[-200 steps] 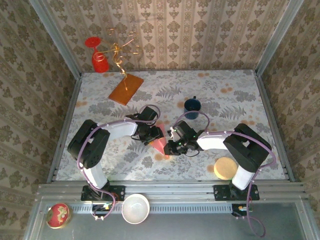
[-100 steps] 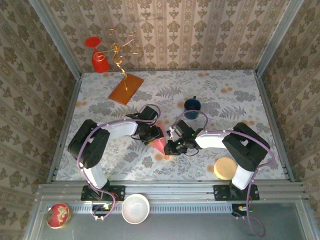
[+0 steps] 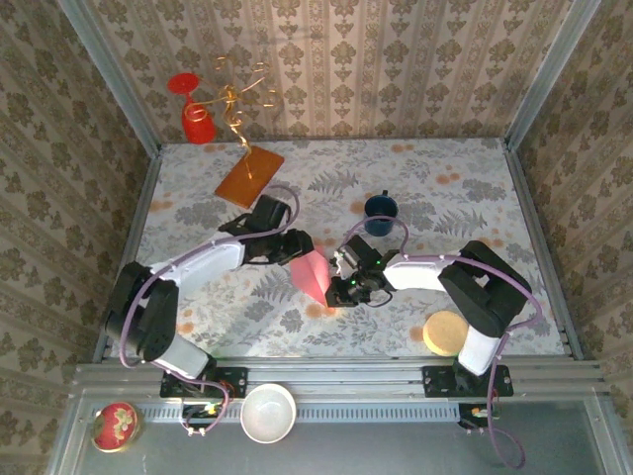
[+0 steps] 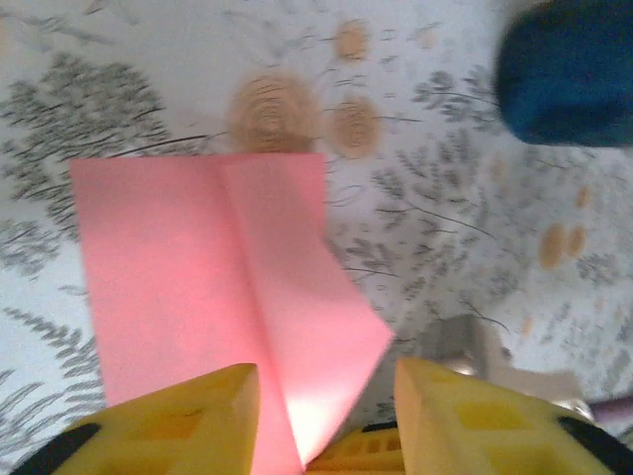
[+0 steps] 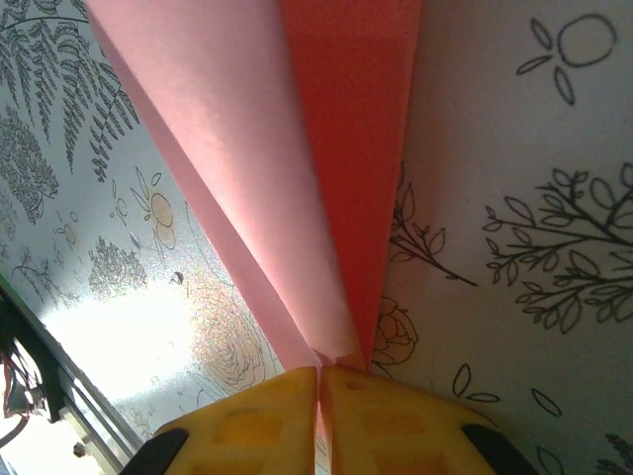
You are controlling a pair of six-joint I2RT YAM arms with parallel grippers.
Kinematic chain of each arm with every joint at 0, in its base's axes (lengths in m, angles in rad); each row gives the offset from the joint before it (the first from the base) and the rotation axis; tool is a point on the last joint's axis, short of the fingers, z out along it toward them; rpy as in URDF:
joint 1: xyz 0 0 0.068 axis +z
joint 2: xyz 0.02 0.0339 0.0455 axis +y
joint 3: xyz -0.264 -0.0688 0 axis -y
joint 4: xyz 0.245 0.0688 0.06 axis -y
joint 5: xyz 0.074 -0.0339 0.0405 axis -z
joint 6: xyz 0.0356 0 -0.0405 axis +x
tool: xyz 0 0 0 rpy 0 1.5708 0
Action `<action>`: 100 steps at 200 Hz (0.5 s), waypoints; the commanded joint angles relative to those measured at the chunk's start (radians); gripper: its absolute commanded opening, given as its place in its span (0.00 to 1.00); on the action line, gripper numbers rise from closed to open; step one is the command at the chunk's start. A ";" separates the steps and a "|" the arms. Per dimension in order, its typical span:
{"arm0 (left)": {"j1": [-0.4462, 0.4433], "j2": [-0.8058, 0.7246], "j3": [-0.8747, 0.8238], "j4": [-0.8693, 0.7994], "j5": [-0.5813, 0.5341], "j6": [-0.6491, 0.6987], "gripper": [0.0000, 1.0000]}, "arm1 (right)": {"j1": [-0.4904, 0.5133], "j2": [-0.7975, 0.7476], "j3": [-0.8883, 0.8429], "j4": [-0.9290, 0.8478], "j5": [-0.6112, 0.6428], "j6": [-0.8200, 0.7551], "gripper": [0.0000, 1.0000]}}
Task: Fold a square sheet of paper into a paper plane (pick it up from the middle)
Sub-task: Fourth fold the wing at the center of the table.
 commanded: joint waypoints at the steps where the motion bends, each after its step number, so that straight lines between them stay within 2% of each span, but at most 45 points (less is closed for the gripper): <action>1: -0.018 -0.005 -0.068 0.108 0.090 0.013 0.35 | 0.003 0.046 -0.007 -0.115 0.040 -0.019 0.14; 31: -0.054 0.009 -0.107 0.199 0.138 -0.003 0.27 | 0.003 0.051 0.000 -0.119 0.036 -0.019 0.14; 62: -0.056 0.064 -0.132 0.294 0.199 -0.036 0.21 | 0.000 0.054 -0.002 -0.114 0.034 -0.017 0.13; 100: -0.043 0.134 -0.123 0.318 0.212 -0.043 0.17 | -0.003 0.054 -0.008 -0.102 0.029 -0.013 0.12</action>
